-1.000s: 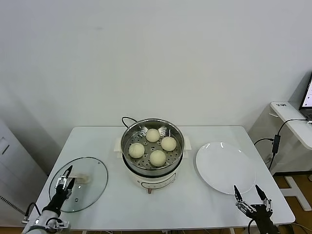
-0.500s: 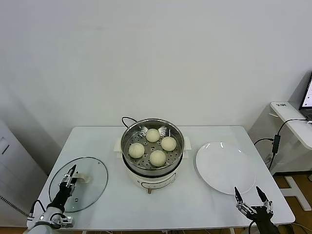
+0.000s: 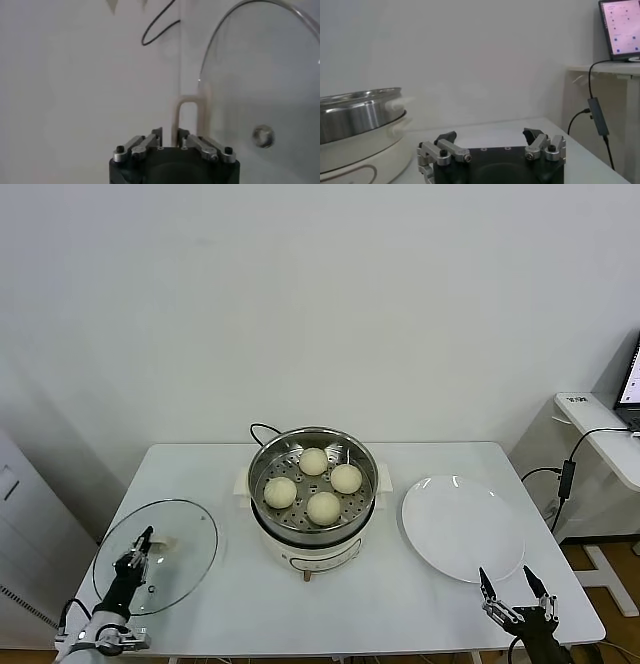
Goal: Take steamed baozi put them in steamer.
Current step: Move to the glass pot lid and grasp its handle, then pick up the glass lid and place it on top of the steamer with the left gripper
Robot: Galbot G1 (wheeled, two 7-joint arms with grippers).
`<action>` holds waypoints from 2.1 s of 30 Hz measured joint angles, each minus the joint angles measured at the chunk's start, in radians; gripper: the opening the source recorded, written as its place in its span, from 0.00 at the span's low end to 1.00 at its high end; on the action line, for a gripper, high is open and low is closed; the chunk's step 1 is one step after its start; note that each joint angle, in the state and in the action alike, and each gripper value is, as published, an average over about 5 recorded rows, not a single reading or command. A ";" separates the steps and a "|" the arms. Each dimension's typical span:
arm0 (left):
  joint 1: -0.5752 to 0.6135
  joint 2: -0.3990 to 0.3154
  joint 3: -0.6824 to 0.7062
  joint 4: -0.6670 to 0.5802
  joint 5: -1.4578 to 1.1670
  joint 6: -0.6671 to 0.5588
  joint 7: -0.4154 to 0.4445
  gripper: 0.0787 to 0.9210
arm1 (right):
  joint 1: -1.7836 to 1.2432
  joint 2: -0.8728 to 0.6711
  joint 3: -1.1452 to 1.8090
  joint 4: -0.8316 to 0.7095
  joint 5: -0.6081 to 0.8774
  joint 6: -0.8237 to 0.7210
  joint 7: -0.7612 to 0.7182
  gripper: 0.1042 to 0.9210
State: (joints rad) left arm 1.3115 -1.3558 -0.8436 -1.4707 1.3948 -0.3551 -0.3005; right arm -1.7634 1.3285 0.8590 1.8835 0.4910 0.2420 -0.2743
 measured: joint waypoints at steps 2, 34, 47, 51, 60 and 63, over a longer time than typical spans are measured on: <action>0.012 0.009 0.006 -0.030 -0.026 0.014 0.008 0.04 | 0.001 0.000 -0.003 0.001 0.000 0.000 0.000 0.88; -0.045 0.383 0.522 -0.680 -0.355 0.846 0.416 0.04 | 0.224 -0.156 0.000 -0.165 0.013 -0.109 -0.116 0.88; -0.313 0.242 0.831 -0.552 -0.200 1.015 0.486 0.04 | 0.241 -0.149 0.022 -0.180 -0.030 -0.135 -0.135 0.88; -0.369 0.182 0.900 -0.496 -0.146 1.037 0.505 0.04 | 0.241 -0.146 0.032 -0.181 -0.038 -0.138 -0.138 0.88; -0.438 0.046 0.994 -0.377 -0.022 1.058 0.535 0.04 | 0.235 -0.148 0.051 -0.188 -0.040 -0.138 -0.153 0.88; -0.451 0.011 1.009 -0.348 0.010 1.063 0.542 0.04 | 0.234 -0.152 0.055 -0.193 -0.039 -0.135 -0.158 0.88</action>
State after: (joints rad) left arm 0.8605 -1.3447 0.1652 -1.8189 1.4050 0.7078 0.2414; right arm -1.5296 1.1767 0.9136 1.6907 0.4520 0.1067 -0.4325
